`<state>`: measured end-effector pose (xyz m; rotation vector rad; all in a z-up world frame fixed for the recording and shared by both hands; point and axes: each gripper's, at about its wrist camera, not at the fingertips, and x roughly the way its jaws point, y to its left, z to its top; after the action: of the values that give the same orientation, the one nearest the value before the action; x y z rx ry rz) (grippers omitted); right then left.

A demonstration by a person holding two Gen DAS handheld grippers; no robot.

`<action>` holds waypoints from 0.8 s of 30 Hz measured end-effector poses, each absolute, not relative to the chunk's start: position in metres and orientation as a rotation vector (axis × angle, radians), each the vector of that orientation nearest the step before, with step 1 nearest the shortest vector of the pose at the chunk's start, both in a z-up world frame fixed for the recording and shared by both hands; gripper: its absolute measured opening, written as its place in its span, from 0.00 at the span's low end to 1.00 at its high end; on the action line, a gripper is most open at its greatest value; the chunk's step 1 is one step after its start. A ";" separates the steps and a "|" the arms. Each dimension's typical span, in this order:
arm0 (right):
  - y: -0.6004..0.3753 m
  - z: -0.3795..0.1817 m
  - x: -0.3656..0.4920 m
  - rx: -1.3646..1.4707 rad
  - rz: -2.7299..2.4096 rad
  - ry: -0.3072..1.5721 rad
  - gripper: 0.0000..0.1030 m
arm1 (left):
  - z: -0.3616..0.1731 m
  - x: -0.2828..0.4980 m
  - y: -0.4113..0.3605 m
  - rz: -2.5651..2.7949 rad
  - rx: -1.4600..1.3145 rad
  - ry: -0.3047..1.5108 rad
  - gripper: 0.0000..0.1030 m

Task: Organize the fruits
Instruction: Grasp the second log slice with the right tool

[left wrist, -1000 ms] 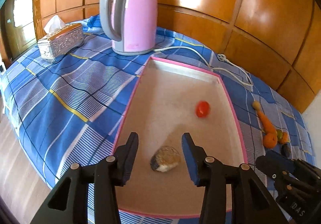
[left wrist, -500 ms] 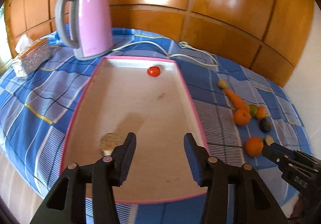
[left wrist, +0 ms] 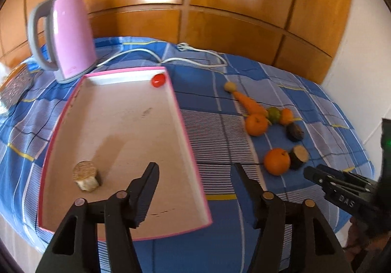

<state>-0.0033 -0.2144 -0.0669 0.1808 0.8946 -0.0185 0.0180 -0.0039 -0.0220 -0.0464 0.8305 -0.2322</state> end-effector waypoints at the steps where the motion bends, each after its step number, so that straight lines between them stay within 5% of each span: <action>1: -0.215 -0.068 -0.003 0.183 -0.020 0.898 0.37 | -0.022 0.018 -0.006 -0.242 -0.039 0.832 0.60; 24: -0.200 -0.082 0.029 0.045 0.016 0.864 0.34 | -0.033 0.026 -0.043 -0.388 0.006 0.872 0.60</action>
<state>0.0289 -0.2005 -0.0823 0.0445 0.8636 0.0164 0.0262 -0.0425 -0.0331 0.0064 0.8721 -0.3878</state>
